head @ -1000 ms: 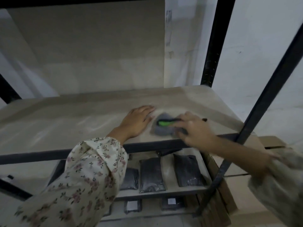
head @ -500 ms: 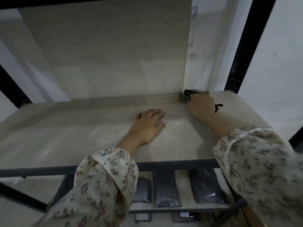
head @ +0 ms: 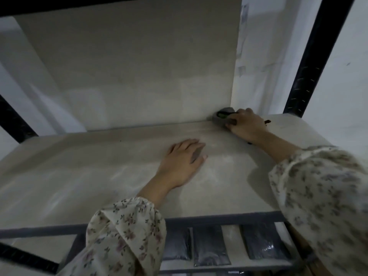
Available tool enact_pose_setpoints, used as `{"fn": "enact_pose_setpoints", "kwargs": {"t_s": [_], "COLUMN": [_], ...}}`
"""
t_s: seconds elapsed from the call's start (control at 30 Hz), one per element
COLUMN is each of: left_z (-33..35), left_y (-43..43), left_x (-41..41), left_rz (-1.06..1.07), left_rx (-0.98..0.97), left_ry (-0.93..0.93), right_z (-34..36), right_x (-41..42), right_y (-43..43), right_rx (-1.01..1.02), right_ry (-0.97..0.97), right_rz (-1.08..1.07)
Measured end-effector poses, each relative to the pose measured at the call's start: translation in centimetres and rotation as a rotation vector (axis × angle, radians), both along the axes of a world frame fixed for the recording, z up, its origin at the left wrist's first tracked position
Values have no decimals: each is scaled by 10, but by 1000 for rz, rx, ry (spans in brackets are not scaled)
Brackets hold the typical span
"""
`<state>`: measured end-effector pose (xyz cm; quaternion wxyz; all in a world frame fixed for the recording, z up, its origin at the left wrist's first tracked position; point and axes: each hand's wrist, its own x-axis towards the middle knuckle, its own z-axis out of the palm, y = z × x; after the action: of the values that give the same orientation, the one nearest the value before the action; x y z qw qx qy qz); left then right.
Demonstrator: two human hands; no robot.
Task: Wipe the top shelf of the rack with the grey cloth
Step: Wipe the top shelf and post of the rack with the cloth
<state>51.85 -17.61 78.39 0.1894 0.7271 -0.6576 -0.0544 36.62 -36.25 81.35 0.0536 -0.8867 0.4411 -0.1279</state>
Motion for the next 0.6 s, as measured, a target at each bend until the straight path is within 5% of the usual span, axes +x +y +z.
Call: {"fn": "enact_pose_setpoints", "kwargs": {"t_s": [0.13,0.3,0.6], "left_z": [0,5,1], "left_y": [-1,10,39], "left_x": [-2,4,26], "left_rz": [9,-65,-39], "left_rx": [-18,-4,23], "left_ry": [6,63,-10], "right_z": [-4,22,9], "right_x": [-4,-12,33], "right_y": [37,54,0], "right_rx": [-49,383,123], "right_ry": [-15,-124,-78], "right_rz": [174,358,214]}}
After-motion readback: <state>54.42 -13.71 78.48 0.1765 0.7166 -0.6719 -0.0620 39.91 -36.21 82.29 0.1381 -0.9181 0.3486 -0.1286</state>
